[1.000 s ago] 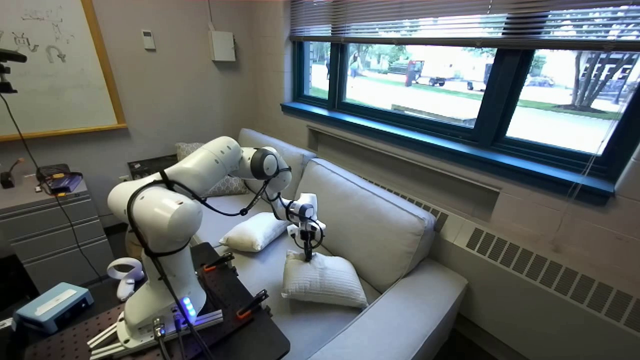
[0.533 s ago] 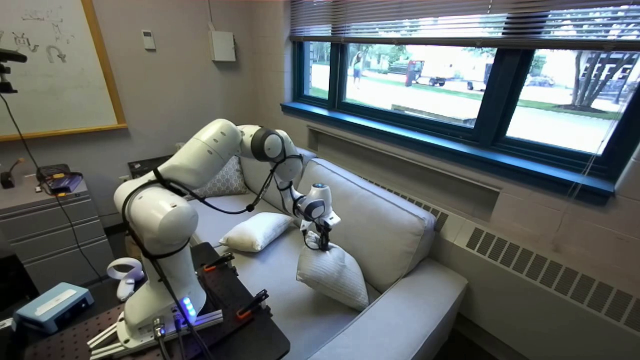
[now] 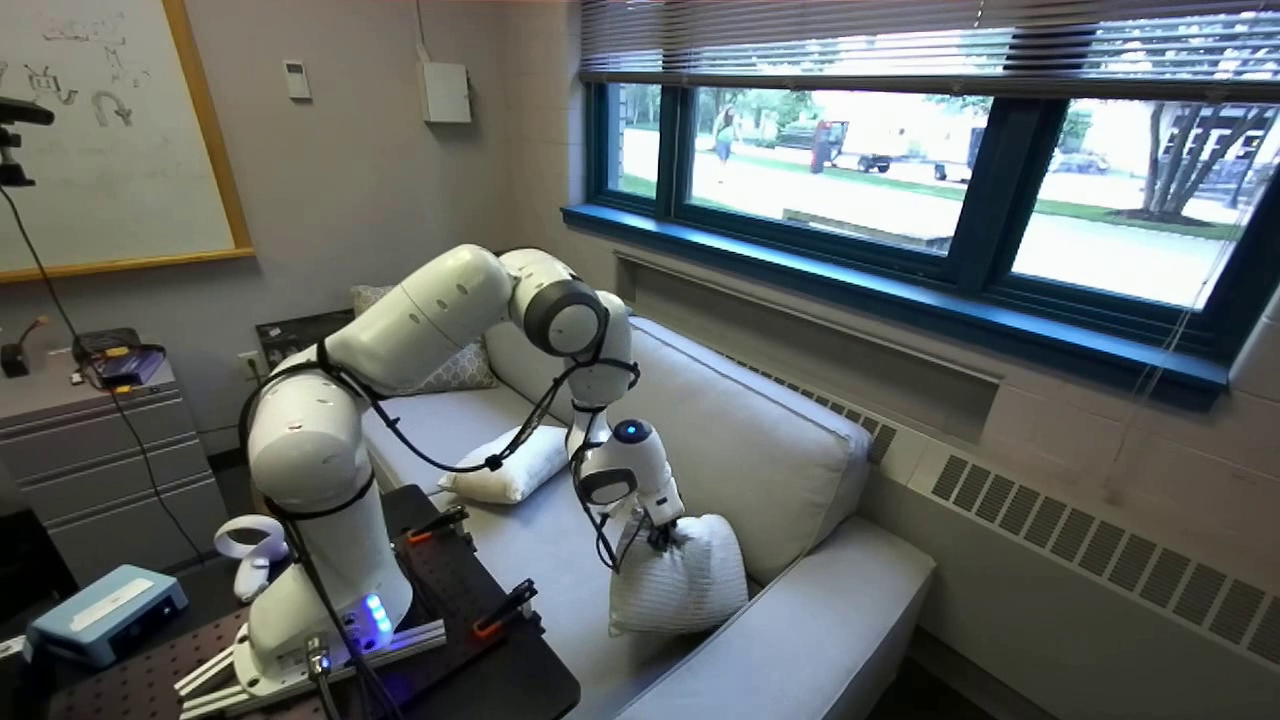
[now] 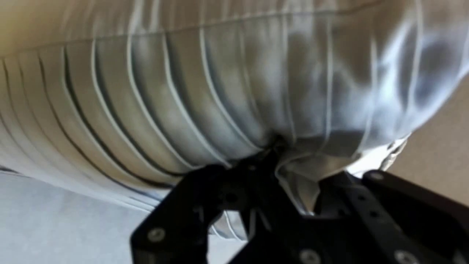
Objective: Set the striped pillows against the armrest
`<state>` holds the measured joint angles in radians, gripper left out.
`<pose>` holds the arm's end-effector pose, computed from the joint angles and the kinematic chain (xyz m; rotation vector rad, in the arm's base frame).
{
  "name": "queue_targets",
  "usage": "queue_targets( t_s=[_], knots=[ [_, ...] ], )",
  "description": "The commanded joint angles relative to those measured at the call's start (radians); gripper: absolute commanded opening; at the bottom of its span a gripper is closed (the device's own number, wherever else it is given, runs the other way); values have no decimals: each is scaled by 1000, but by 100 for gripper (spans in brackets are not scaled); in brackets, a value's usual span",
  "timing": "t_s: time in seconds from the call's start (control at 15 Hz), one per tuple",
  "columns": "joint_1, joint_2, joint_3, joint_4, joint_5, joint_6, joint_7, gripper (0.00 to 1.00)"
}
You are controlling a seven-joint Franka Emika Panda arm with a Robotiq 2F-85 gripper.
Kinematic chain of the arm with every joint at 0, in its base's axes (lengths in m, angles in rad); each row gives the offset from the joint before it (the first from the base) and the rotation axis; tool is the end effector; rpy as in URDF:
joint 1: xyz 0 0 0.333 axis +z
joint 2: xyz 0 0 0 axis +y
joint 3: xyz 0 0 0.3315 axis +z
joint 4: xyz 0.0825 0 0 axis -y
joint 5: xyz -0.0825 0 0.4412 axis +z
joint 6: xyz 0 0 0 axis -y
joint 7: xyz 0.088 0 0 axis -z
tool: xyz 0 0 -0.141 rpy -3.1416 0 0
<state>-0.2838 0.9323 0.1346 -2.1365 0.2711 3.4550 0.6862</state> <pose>0.5517 -0.1045 -0.0664 -2.4377 1.6402 -0.5105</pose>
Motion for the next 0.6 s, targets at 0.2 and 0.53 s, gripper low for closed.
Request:
queue_targets(
  t_s=[0.2, 0.53],
  knots=[
    [-482, 8, 269, 2, -89, 5, 19, 12],
    [-634, 35, 581, -12, -119, 24, 48, 11]
  ],
)
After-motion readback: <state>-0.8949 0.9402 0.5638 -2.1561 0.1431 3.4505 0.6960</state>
